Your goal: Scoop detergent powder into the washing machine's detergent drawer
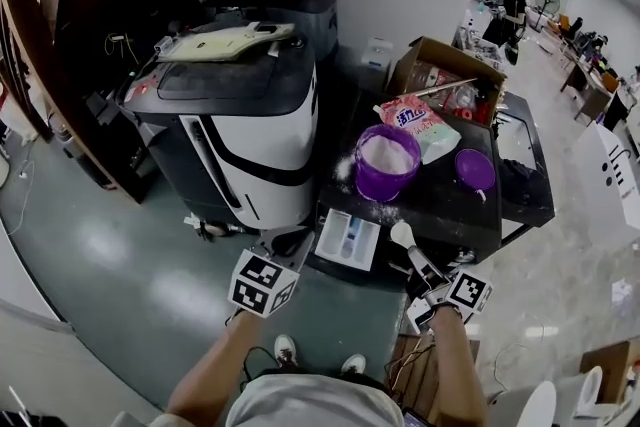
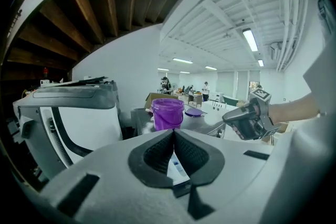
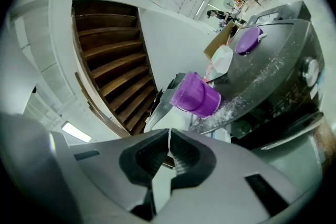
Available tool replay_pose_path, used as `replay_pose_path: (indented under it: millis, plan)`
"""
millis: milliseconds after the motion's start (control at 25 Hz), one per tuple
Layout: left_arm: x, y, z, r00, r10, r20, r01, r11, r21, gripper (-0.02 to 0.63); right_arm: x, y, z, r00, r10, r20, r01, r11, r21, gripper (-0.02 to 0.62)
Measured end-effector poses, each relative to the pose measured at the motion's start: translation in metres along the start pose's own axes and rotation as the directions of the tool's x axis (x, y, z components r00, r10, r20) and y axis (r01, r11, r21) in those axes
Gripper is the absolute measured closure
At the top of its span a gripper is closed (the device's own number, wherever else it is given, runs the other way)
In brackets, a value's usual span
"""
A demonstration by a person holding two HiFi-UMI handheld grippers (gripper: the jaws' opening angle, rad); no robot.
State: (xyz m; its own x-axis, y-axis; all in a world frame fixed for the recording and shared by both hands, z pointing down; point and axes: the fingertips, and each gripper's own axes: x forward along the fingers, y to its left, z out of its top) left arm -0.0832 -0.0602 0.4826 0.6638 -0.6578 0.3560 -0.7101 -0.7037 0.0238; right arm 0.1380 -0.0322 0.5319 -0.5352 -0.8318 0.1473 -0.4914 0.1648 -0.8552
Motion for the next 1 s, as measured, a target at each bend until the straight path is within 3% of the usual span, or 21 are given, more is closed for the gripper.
replay_pose_path:
  millis: [160, 400, 720, 1000]
  plan:
    - [0.003, 0.019, -0.013, 1.0, -0.02, -0.019, 0.02, 1.0, -0.019, 0.597, 0.028, -0.008, -0.015, 1.0, 0.003, -0.015, -0.003, 1.0, -0.024, 0.592]
    - [0.013, 0.038, -0.035, 0.997, -0.042, -0.061, 0.039, 0.998, -0.045, 0.597, 0.05, -0.041, -0.039, 0.986, -0.146, -0.075, 0.145, 0.989, -0.025, 0.592]
    - [0.032, 0.05, -0.067, 0.991, -0.039, -0.127, 0.032, 0.998, -0.063, 0.597, 0.072, -0.074, -0.063, 0.969, -0.184, -0.166, 0.173, 0.982, -0.078, 0.592]
    - [0.041, 0.052, -0.075, 0.987, -0.038, -0.158, 0.03, 0.998, -0.051, 0.597, 0.085, -0.096, -0.073, 0.928, -0.28, -0.244, 0.22, 0.944, -0.246, 0.592]
